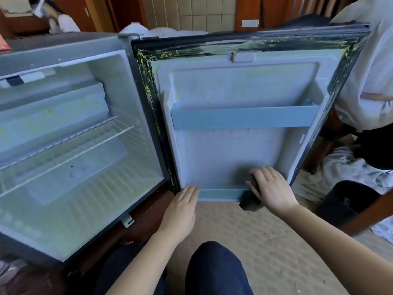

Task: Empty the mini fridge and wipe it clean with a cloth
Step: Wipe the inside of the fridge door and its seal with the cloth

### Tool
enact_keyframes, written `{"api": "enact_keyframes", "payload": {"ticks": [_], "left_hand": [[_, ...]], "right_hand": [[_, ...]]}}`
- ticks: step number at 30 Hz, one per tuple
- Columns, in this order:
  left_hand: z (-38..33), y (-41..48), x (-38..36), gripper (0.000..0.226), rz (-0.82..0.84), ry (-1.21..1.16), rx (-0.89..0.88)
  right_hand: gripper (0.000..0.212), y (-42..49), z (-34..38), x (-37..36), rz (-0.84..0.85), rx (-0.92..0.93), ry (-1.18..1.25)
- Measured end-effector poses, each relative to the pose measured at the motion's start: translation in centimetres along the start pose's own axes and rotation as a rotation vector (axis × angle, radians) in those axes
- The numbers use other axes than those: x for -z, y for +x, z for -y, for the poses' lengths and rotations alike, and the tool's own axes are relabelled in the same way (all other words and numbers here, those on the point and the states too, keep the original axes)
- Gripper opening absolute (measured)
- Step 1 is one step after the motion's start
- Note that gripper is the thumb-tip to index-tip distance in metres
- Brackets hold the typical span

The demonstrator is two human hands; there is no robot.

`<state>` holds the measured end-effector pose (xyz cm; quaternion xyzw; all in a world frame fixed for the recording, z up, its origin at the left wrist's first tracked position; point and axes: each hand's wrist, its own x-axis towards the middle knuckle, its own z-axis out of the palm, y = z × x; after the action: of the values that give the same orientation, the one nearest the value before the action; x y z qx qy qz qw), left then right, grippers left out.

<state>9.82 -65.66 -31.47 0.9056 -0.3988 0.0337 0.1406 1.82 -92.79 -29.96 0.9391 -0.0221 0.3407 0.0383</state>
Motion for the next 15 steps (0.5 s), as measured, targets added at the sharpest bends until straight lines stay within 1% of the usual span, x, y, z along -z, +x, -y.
{"api": "enact_keyframes", "payload": {"ticks": [2,4,6,7,10,12,15], "left_hand": [[0.0,0.1,0.0,0.056,-0.029,-0.028,0.025],[0.1,0.3,-0.1,0.055,-0.04,-0.07,0.031],[0.2,0.3,-0.4,0.056,-0.06,-0.106,0.046],[0.2,0.2,-0.4,0.057,-0.059,-0.111,0.049],[0.0,0.2,-0.8,0.058,-0.057,-0.127,0.055],[0.0,0.2,-1.1,0.058,-0.072,-0.133,0.057],[0.4,0.0,-1.5,0.059,-0.087,-0.123,0.04]], "right_hand": [[0.032,-0.4,-0.4,-1.6,-0.018,0.039,-0.068],[0.031,-0.7,-0.5,-2.5,-0.074,0.049,-0.154],[0.034,-0.8,-0.6,-2.7,-0.119,0.026,-0.188],[0.037,-0.8,-0.6,-2.7,-0.116,0.002,-0.168],[0.043,-1.3,-0.2,-2.4,-0.078,-0.071,-0.045],[0.05,-2.6,0.0,-2.2,-0.03,-0.06,0.004],[0.074,-5.0,-0.6,-1.8,0.147,0.018,0.015]]}}
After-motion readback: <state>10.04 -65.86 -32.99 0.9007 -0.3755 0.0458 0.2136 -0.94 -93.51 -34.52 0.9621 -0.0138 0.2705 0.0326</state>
